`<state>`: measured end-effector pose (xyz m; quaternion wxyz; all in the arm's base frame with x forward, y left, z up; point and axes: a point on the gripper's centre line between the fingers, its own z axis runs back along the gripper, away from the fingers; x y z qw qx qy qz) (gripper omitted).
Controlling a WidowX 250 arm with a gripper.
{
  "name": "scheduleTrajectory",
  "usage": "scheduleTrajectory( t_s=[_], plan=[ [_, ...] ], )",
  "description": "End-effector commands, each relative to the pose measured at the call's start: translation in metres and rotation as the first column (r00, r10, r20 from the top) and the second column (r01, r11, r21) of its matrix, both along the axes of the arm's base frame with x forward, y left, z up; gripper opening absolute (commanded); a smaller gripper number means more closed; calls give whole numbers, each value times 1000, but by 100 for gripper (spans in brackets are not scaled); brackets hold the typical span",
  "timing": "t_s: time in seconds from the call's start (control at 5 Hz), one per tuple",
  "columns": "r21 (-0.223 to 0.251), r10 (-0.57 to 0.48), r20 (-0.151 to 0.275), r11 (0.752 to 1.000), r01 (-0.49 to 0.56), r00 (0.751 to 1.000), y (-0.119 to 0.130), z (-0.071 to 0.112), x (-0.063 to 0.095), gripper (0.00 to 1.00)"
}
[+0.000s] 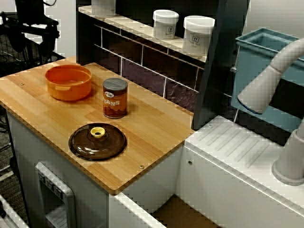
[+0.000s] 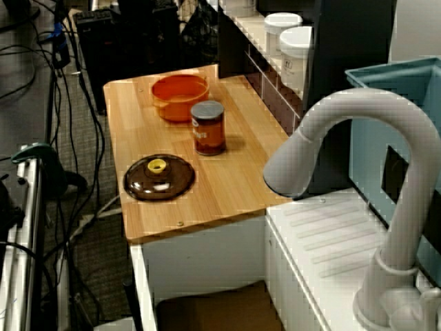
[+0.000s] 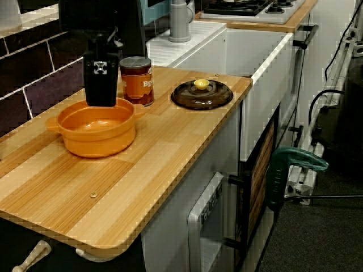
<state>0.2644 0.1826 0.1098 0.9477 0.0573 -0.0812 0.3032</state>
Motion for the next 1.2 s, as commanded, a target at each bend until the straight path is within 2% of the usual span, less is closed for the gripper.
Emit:
scheduleTrajectory(
  t_s=[0.0,0.2,0.4,0.6,1.0],
  plan=[
    [13,63,8,998,-64,998,1,-19,16,100],
    [-14,51,-17,999,-51,999,9,-24,21,100],
    [-3,-7,-26,1000,6,1000,14,-25,16,100],
    [-38,3,-8,999,-3,1000,21,-21,5,100],
    [-19,51,-10,999,-51,999,24,-38,6,100]
  ],
)
